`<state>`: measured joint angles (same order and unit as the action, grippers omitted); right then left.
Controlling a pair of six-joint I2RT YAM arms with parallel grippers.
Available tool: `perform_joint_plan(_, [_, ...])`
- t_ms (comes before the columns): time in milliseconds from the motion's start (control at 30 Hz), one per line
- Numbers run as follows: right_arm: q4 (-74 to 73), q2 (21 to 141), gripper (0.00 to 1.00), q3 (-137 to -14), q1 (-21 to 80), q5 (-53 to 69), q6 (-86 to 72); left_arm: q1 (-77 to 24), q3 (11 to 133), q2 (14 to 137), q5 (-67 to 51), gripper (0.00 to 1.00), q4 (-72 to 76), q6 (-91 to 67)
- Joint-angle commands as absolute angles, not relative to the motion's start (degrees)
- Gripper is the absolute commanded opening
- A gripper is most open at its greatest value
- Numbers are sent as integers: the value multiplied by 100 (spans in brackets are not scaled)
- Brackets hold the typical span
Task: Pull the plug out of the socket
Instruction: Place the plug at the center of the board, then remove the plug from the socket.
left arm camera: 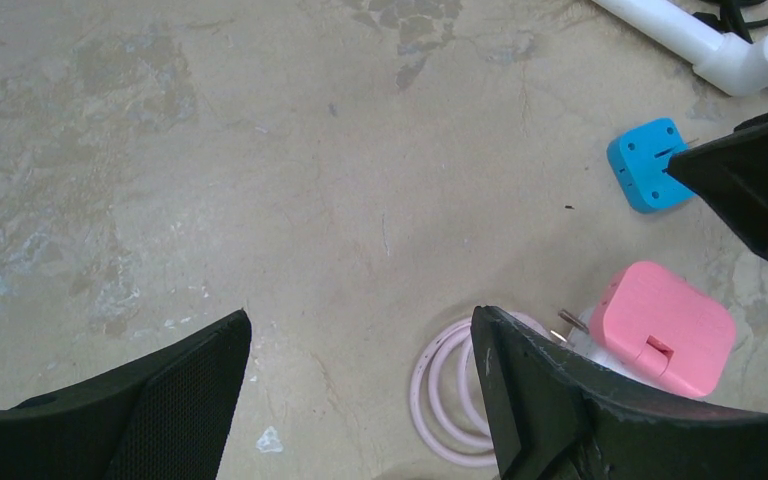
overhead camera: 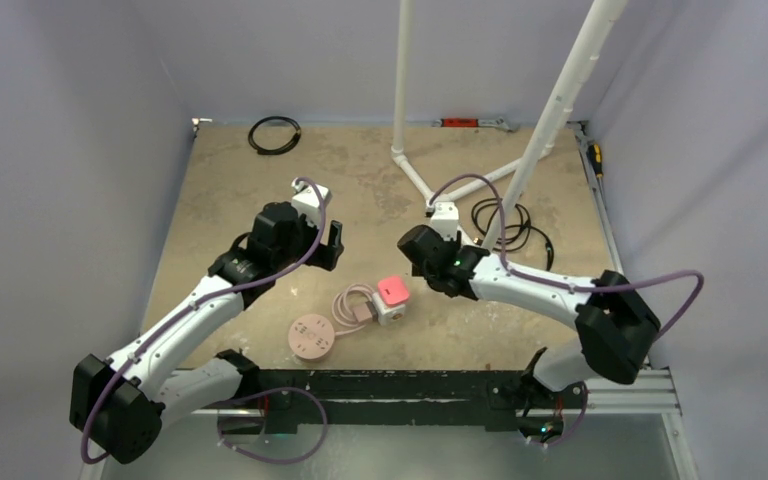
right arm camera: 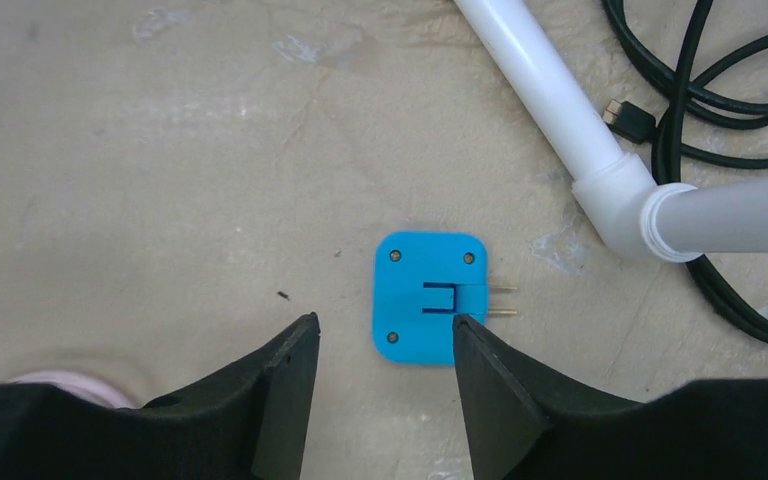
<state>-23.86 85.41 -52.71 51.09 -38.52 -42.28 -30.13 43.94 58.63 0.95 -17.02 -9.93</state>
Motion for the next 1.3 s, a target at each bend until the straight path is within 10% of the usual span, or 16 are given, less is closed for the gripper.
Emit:
perform_joint_plan(0, [-2167, 7948, 56, -5098, 5098, -3697, -4236, -2997, 4626, 5889, 158, 80, -1661, -1002])
perform_joint_plan(533, [-196, 6309, 90, -4144, 5011, 94, -3187, -2988, 4625, 5810, 106, 81, -1627, -1047])
perform_joint_plan(1267, [-37, 6633, 99, -3597, 5201, -177, -3899, -2988, 4617, 5861, 149, 81, -1652, -1028])
